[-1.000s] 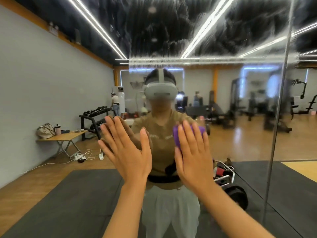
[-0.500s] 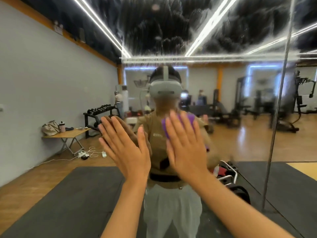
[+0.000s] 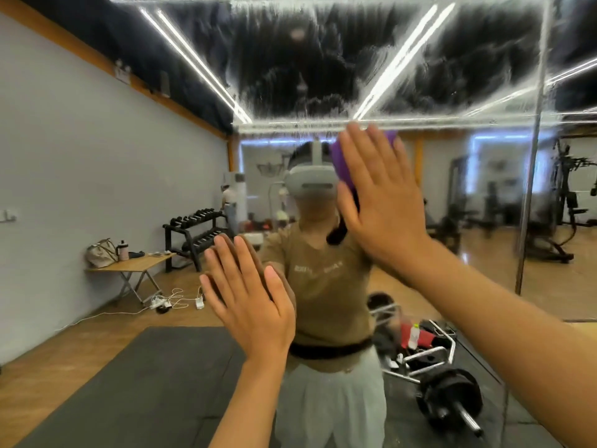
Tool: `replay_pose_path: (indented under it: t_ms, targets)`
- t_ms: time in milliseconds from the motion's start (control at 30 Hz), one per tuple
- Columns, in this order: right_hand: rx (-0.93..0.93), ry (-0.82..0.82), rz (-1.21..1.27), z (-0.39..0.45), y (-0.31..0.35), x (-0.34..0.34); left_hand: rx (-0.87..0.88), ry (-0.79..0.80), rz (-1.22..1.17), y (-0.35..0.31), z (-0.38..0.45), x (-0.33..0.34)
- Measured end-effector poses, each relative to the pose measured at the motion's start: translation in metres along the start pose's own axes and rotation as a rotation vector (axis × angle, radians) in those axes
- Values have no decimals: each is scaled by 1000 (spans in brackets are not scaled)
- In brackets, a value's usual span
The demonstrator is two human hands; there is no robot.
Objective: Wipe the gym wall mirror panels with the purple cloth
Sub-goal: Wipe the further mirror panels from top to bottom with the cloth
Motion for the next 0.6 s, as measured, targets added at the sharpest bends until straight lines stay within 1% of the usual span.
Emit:
replay_pose_path:
  t_ms: [100, 200, 333, 433, 500, 600]
  targets:
    - [103, -55, 39, 32, 5, 0, 7, -10, 1, 0, -1, 1]
    - [122, -79, 24, -4, 12, 6, 22, -10, 3, 1, -2, 0]
    - [-76, 64, -12, -101, 15, 15, 28, -12, 0, 1, -1, -1]
    - [-149, 153, -39, -163, 3, 12, 35, 4, -12, 3, -1, -2]
    - [-217, 222, -78, -194, -9, 7, 43, 11, -8, 3, -2, -2]
    - [-397, 305, -168, -215, -29, 1, 49, 3, 8, 4, -2, -2]
Point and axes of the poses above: each hand's wrist, its own z-axis towards the middle knuckle, its own x-axis out of the palm, y = z × x, the point moved 2 cm from there along z, towards the middle knuckle, and after that the axes turned 15 degrees about x, right-handed, at the moved point
